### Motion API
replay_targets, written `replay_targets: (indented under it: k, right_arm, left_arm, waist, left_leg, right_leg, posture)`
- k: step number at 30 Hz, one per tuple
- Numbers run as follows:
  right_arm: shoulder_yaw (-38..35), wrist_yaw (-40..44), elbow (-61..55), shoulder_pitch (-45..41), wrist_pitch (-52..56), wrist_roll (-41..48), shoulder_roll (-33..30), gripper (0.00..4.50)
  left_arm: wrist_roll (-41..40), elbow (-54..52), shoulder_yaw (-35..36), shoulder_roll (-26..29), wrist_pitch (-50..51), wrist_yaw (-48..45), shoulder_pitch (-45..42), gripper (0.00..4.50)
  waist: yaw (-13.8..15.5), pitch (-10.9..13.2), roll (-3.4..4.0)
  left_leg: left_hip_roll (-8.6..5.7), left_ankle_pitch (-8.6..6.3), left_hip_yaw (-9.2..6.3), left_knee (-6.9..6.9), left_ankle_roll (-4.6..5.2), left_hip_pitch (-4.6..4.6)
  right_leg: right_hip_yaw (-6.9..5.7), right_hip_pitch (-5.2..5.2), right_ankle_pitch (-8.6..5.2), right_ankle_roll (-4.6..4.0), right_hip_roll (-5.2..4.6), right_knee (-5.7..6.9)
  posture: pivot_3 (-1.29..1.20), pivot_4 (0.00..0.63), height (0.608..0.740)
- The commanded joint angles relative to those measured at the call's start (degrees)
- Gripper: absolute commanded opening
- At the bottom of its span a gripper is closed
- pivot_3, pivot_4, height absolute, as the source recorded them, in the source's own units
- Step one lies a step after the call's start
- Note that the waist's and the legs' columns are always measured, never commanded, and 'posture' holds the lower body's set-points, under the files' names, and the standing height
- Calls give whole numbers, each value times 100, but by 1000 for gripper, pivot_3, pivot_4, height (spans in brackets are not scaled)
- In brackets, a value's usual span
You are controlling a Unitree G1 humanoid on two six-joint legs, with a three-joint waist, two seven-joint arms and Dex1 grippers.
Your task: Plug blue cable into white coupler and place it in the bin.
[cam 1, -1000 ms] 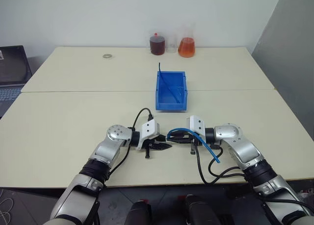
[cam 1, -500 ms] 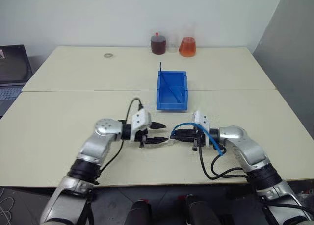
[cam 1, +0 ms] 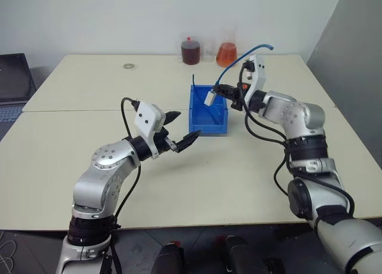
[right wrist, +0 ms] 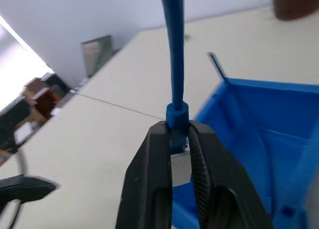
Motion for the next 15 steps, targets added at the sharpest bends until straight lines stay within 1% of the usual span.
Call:
replay_targets:
  k: [1,3,6,7,8,9,11,12,13,15]
  right_arm:
    - [-140,-131,1681,-884,-924,-397,73,1774]
    - [-203,-130,2241,-1144,-1201,-506,87,2232]
    - [-218,-11,2673,-1351,-1449,-639,92,2913]
    - [-189,2,2746,-1383,-1546,-713,86,3081]
    - [-169,14,2804,-1408,-1620,-767,82,3362]
    - [-137,-96,2816,-1390,-1763,-866,46,3627]
    - [-53,-232,2751,-1308,-2008,-1078,-41,4007]
    - [-62,-237,2682,-1264,-2035,-1116,-81,4304]
    - [-102,-206,2498,-1181,-2061,-1120,-129,4453]
    - [-109,-123,2102,-995,-2070,-1135,-204,4453]
  left_arm:
    - [180,-312,29,-149,100,632,120,4500]
    - [149,-380,34,-232,146,777,173,4500]
    - [111,-462,20,-253,154,871,234,4500]
    - [89,-477,38,-254,166,899,243,4500]
    - [73,-488,51,-254,176,920,249,4500]
    - [62,-485,66,-249,181,933,242,4500]
    - [85,-458,84,-220,160,977,219,4500]
    - [107,-438,97,-209,144,1013,199,4500]
    - [107,-410,120,-214,168,1060,159,4500]
    - [134,-372,143,-206,244,1156,99,4500]
  waist:
    - [-1,0,0]
    - [6,0,0]
    - [16,0,0]
    - [16,0,0]
    - [17,0,0]
    - [17,0,0]
    - [16,0,0]
    - [16,0,0]
    - [18,0,0]
    - [24,0,0]
  left_leg:
    - [0,0,-1,2,0,-22]
    - [1,0,-4,1,0,-44]
    - [-8,0,-5,-21,-1,-49]
    - [-10,0,-4,-29,-1,-50]
    - [-10,1,-4,-36,-2,-50]
    - [-10,1,-4,-41,-2,-49]
    - [-12,1,-3,-44,-2,-50]
    - [-13,1,-3,-44,-2,-51]
    - [-14,1,-3,-45,-2,-51]
    - [-14,1,-5,-45,-3,-51]
  right_leg:
    - [-1,-21,1,-1,0,1]
    - [-6,-39,3,-4,-4,3]
    - [-9,-46,3,-5,-18,-6]
    - [-9,-46,3,-5,-23,-12]
    - [-9,-46,4,-5,-27,-18]
    - [-9,-46,4,-5,-33,-21]
    - [-9,-46,3,-5,-38,-24]
    - [-9,-46,3,-5,-39,-24]
    - [-10,-46,3,-4,-40,-24]
    - [-11,-45,3,-4,-40,-24]
  posture:
    - [0,150,740]
    - [0,150,740]
    - [0,150,740]
    - [0,150,740]
    - [0,150,740]
    - [0,150,740]
    - [0,150,740]
    - [0,150,740]
    - [0,150,740]
    - [0,150,740]
